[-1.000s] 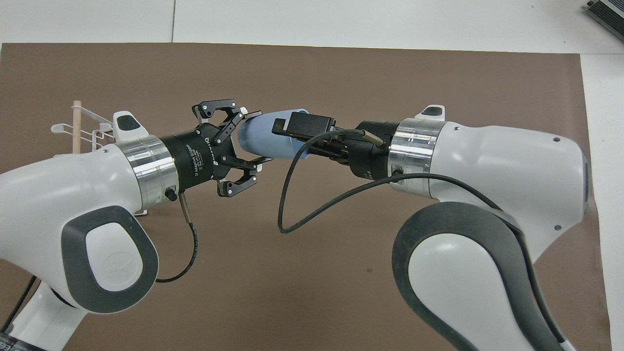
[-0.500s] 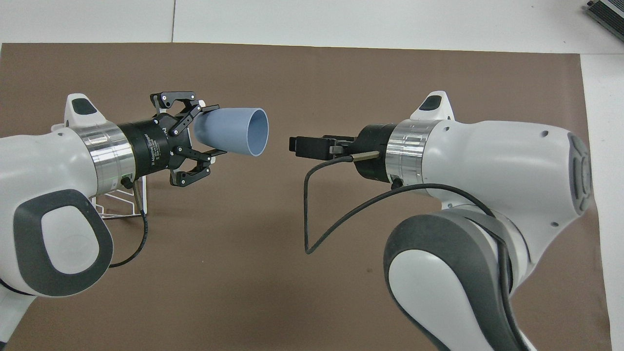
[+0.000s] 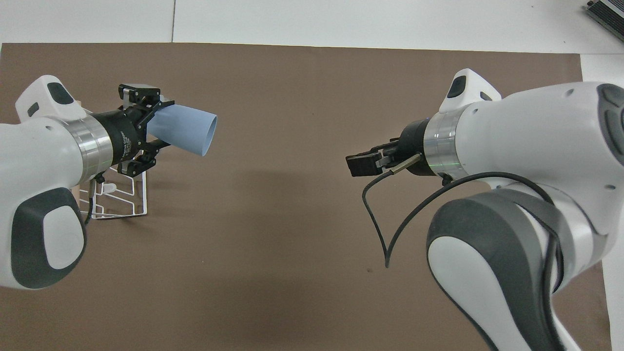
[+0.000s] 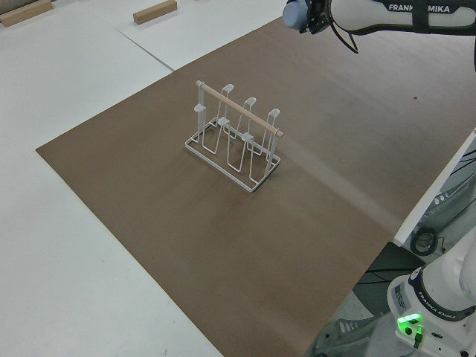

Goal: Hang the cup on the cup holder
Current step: 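Carry the cup to the rack while the right gripper withdraws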

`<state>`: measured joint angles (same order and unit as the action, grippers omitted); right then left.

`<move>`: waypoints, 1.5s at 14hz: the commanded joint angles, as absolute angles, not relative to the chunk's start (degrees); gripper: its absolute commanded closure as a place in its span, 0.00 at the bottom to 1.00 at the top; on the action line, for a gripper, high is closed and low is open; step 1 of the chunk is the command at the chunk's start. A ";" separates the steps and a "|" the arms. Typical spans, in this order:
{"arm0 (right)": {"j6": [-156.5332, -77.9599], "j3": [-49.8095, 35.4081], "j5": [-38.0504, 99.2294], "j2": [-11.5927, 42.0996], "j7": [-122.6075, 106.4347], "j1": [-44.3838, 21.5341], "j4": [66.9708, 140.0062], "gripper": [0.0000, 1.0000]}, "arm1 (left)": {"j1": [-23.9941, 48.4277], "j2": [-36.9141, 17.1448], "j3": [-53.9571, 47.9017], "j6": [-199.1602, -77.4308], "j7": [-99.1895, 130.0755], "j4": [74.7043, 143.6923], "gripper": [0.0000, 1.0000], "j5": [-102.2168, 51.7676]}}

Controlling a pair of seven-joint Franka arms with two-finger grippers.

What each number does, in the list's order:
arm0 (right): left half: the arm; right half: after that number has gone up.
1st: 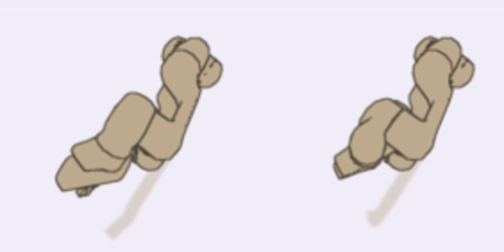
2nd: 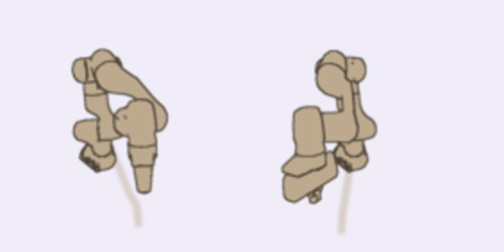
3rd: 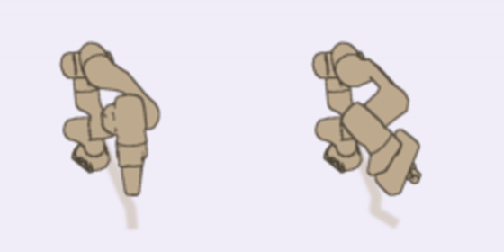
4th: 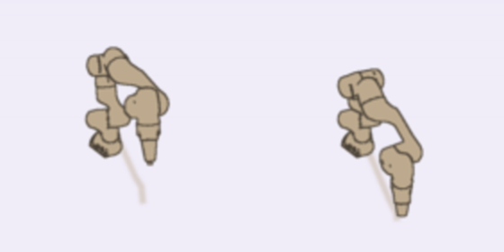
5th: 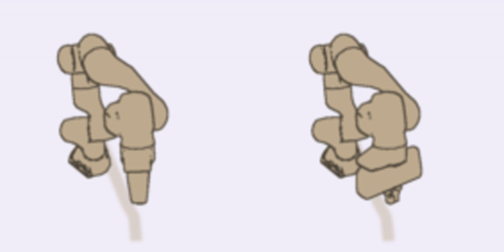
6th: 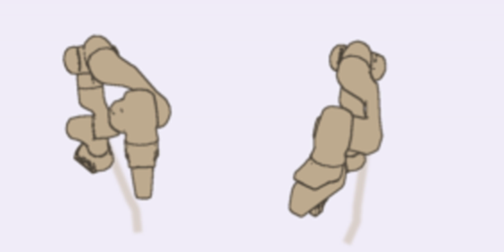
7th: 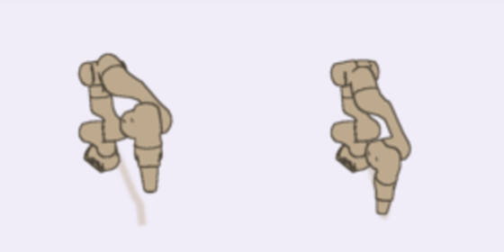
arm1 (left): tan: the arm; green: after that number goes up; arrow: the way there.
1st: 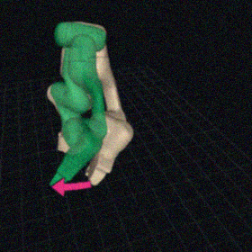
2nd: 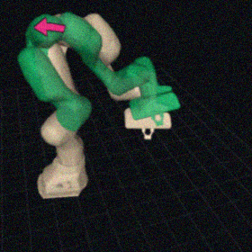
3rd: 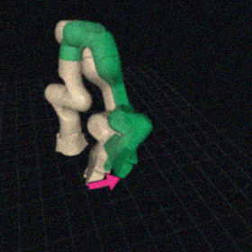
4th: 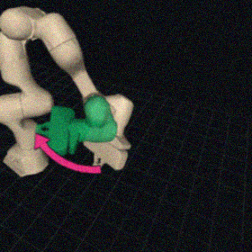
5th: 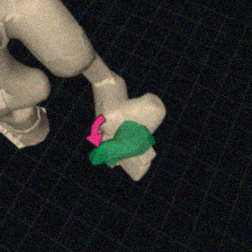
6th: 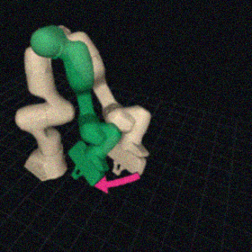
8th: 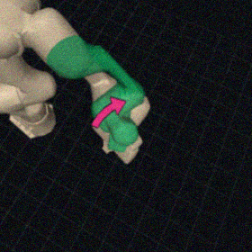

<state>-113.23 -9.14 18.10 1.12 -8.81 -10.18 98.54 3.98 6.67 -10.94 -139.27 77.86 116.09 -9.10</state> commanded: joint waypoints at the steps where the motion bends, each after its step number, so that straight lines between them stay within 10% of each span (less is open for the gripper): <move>1: -105.67 -9.58 12.24 1.58 -11.42 -6.69 94.41 0.00 | 1.94 5.36 -11.34 -135.45 75.77 111.98 1.00 2.24; 9: -92.21 -9.23 0.97 1.93 -10.72 2.89 89.12 0.00 | -2.28 -0.16 -11.25 -139.12 66.27 106.97 1.00 31.78; 21: -92.55 -9.40 -0.18 1.32 6.07 6.94 92.28 0.00 | -5.88 -3.78 -11.25 -145.18 68.64 111.35 1.00 48.77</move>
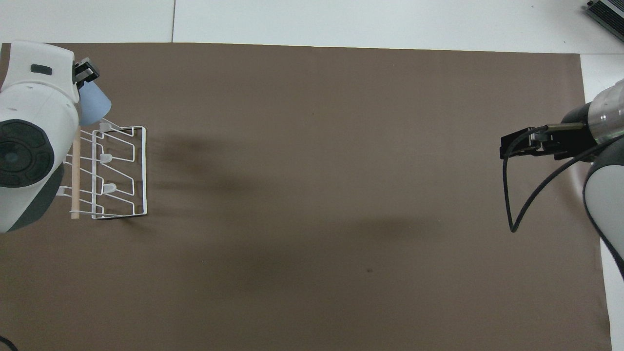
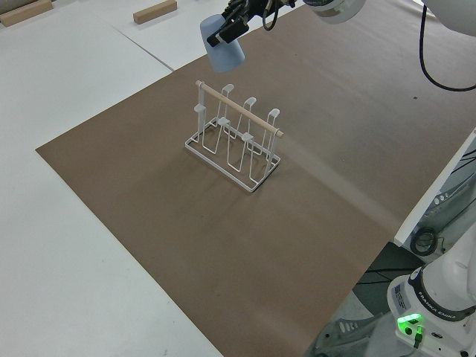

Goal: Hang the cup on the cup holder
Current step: 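Lower the cup onto the top rack hook with the left gripper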

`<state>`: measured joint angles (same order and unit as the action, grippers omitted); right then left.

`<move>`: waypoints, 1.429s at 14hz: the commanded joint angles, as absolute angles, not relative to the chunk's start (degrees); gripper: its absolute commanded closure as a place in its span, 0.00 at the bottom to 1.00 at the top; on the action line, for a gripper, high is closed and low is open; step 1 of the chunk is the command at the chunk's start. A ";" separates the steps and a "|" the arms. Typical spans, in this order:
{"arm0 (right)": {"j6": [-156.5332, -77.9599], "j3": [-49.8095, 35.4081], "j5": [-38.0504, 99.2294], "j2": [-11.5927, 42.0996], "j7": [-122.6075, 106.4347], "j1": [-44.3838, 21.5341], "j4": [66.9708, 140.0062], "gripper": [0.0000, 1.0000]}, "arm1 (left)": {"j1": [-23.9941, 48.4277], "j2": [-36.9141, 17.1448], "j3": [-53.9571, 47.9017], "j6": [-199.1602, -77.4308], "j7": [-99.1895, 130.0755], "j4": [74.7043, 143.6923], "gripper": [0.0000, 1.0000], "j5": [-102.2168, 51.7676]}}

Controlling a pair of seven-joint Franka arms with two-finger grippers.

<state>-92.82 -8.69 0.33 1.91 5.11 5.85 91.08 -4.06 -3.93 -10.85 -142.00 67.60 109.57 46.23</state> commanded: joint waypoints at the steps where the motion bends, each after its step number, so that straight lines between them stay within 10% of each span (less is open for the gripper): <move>1: -92.55 -9.32 -0.18 1.06 5.98 6.94 92.81 0.00 | -6.15 -3.95 -11.25 -145.46 69.25 111.62 1.00 48.95; 16: -92.29 -9.40 -0.18 0.88 5.98 8.00 92.90 0.00 | -6.24 -3.08 -11.25 -148.80 73.21 118.30 1.00 51.33; 17: -92.29 -9.32 -0.18 0.88 5.98 8.00 92.90 0.00 | -6.41 -3.08 -11.25 -148.89 73.21 118.39 0.93 51.33; 19: -92.29 -9.32 -0.18 0.79 5.98 8.00 92.90 0.00 | -7.12 -3.16 -11.25 -149.85 73.04 118.48 0.00 51.42; 20: -92.29 -9.40 -0.18 0.88 5.98 8.00 92.90 0.00 | -7.12 -3.25 -11.34 -150.03 73.04 118.39 0.00 51.42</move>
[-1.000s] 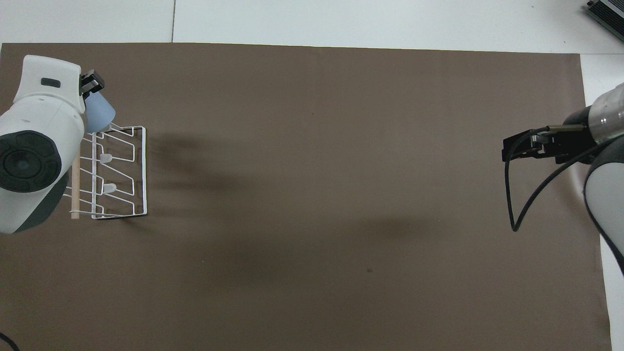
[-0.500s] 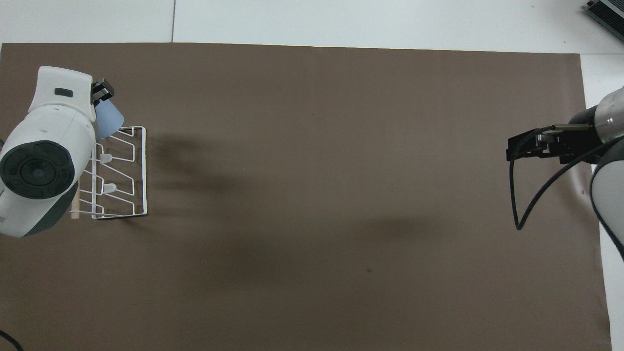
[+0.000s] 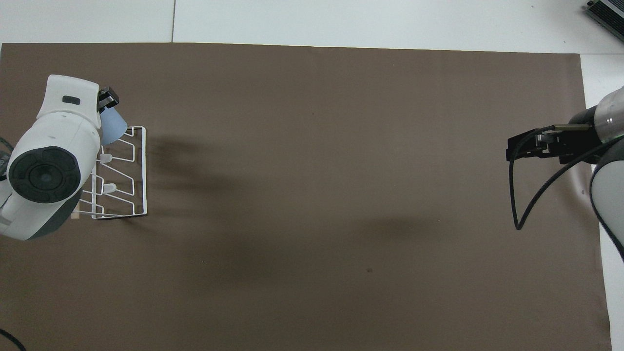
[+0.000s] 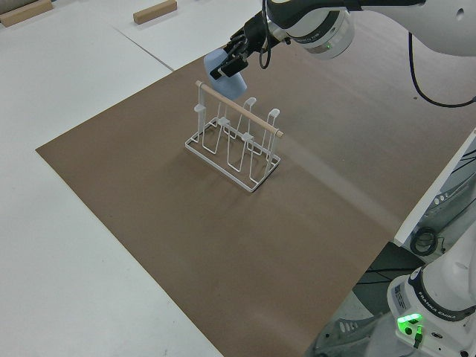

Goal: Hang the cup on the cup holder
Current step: 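Lower the cup onto the top rack hook with the left gripper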

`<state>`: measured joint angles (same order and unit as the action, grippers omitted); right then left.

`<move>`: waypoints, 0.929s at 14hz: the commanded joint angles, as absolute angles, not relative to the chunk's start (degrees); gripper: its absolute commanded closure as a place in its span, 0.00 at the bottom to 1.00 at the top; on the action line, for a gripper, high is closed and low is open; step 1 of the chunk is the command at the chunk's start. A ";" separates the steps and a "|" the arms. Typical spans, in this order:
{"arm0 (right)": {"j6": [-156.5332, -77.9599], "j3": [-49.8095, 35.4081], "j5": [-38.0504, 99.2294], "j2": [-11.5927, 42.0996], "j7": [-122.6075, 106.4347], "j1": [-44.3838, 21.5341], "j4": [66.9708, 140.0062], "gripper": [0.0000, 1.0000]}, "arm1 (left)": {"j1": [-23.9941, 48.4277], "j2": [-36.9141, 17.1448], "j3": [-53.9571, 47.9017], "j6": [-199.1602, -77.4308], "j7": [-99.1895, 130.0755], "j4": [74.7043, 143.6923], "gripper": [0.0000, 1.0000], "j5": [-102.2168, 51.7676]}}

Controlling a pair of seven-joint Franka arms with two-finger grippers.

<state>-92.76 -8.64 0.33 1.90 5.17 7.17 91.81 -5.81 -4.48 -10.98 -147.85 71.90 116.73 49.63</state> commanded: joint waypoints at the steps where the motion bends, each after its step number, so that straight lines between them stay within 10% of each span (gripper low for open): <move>1: -92.29 -9.40 -0.18 0.88 5.98 8.00 92.90 0.00 | -7.12 -3.25 -11.34 -150.20 72.95 118.39 0.00 51.42; 13: -92.29 -9.40 -0.18 0.79 5.98 8.00 92.90 0.00 | -0.97 -5.27 -12.22 -140.83 71.98 107.25 0.00 29.56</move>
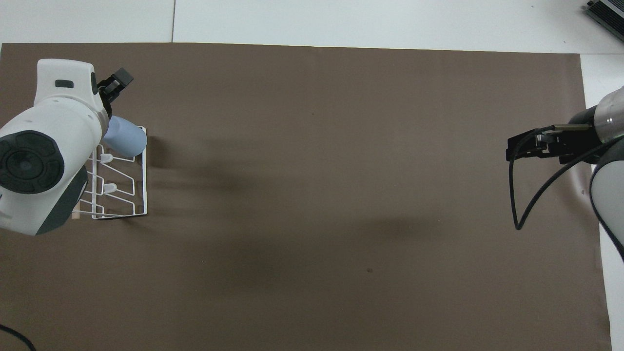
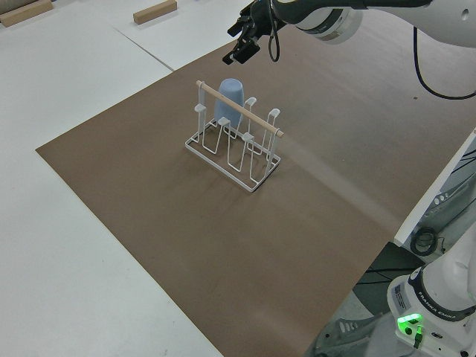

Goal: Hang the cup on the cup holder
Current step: 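Lower the cup onto the top rack hook with the left gripper, then open the left gripper and pull it back from the cup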

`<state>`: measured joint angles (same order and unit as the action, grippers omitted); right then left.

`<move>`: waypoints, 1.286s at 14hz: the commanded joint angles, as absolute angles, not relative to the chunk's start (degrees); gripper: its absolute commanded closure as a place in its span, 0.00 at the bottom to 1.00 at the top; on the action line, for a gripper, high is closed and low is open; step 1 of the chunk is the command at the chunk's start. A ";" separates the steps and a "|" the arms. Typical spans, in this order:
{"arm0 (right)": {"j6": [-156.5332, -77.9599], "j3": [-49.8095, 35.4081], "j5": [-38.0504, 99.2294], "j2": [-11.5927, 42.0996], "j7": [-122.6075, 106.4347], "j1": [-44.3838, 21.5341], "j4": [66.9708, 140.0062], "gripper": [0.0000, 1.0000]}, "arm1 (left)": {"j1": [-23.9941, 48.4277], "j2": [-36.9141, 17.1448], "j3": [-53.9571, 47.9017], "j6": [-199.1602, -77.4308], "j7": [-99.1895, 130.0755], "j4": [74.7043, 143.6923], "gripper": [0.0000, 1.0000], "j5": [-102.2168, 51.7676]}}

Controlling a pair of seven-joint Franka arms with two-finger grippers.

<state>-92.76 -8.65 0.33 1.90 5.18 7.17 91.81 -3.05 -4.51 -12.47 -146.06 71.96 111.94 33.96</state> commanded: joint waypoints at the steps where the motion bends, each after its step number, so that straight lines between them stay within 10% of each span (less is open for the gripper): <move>1: -92.29 -9.40 -0.18 0.79 5.98 8.00 92.90 0.00 | -0.18 -5.01 -12.39 -139.23 71.63 106.27 0.00 27.62; 18: -92.29 -9.32 -0.18 0.79 5.98 8.00 92.90 0.00 | -5.88 1.32 -12.13 -96.36 9.45 92.82 0.00 2.37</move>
